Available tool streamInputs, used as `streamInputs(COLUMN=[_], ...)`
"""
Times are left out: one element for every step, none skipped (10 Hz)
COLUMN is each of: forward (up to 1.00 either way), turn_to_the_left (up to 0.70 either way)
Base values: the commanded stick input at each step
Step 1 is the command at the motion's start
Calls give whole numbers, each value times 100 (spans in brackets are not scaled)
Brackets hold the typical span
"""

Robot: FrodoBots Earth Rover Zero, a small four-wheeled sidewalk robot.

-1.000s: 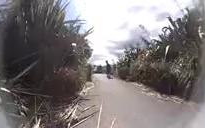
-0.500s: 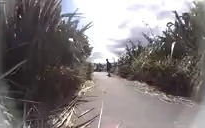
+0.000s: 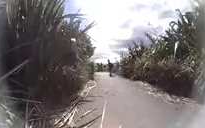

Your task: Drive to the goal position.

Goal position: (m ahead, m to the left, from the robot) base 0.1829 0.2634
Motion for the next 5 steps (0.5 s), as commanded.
streamInputs(forward=[0,0,0,0,0], turn_to_the_left=[4,0,0,0,0])
